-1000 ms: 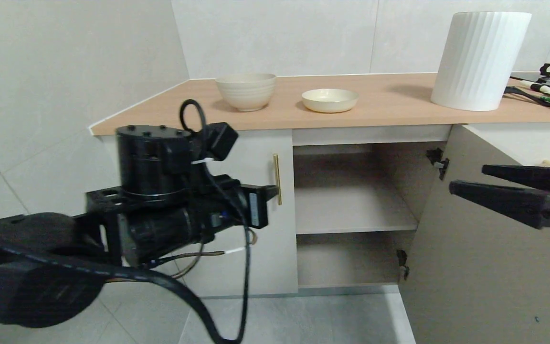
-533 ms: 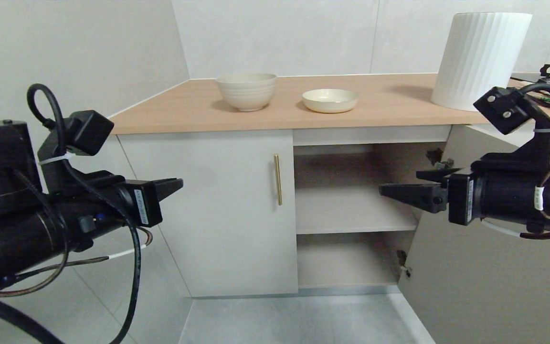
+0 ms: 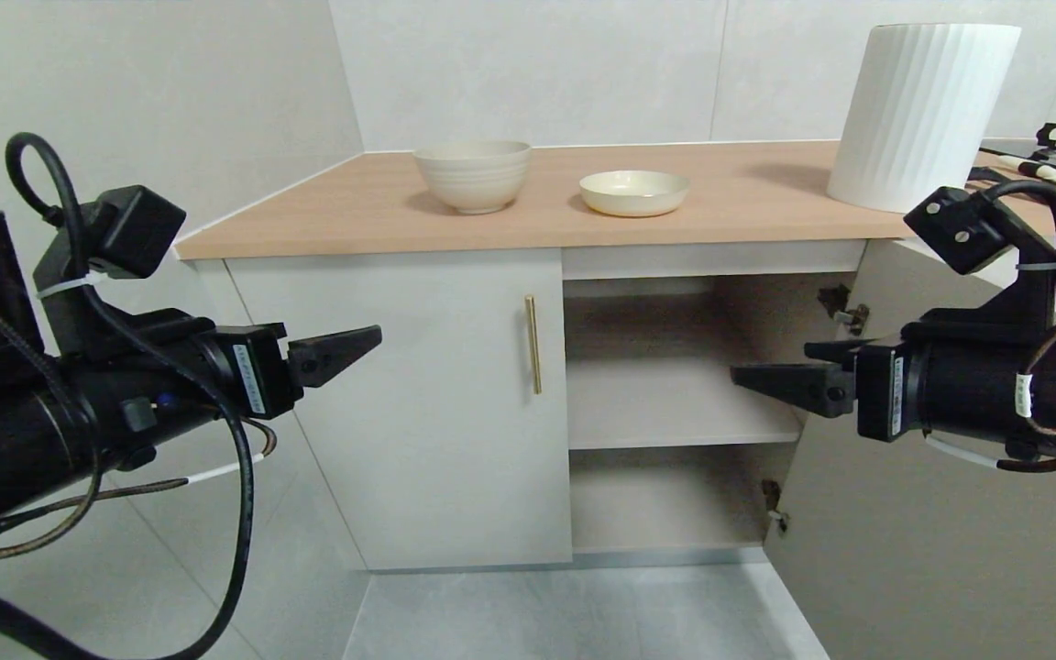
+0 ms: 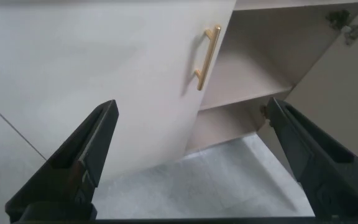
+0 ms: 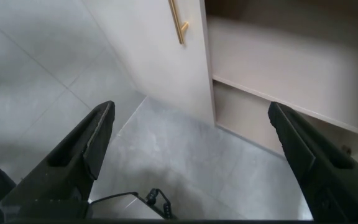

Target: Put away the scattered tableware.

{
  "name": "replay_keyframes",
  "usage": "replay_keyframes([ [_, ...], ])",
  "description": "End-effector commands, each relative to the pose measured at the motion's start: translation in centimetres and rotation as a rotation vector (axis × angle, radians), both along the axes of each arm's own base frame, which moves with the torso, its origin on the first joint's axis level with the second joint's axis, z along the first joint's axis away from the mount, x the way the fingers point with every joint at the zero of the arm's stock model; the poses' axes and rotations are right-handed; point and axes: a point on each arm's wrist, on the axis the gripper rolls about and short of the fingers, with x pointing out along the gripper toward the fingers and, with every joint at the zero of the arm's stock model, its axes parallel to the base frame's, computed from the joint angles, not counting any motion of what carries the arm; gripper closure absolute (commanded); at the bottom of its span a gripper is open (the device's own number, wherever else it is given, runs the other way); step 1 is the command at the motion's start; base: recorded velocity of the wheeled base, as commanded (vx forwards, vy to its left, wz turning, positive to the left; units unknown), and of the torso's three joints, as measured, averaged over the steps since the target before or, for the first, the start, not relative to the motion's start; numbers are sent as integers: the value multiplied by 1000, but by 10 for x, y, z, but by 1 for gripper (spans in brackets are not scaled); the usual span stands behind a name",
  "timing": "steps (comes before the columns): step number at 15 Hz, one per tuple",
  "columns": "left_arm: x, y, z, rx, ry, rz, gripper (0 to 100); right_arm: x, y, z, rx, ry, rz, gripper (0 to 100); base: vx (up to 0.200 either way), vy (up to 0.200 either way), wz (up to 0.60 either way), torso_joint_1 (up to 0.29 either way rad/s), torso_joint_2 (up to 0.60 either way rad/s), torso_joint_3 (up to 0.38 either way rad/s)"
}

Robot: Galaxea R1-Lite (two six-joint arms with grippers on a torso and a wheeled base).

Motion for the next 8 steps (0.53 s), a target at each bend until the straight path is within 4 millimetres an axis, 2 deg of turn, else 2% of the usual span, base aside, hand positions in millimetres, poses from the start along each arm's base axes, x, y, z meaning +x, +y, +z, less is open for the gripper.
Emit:
replay_keyframes([
  [1,1,-1,-2,2,8,-1,0,-1,-1,2,4,-8,2,0,0,0,0,0,0,0],
  [5,0,0,0,0,3,-3,0,-1,0,4,9,-14,5,0,0,0,0,0,0,0],
  [8,0,0,-1,1,5,-1,0,-3,2,5,10,-15,12,0,200,0,0,4,2,2],
])
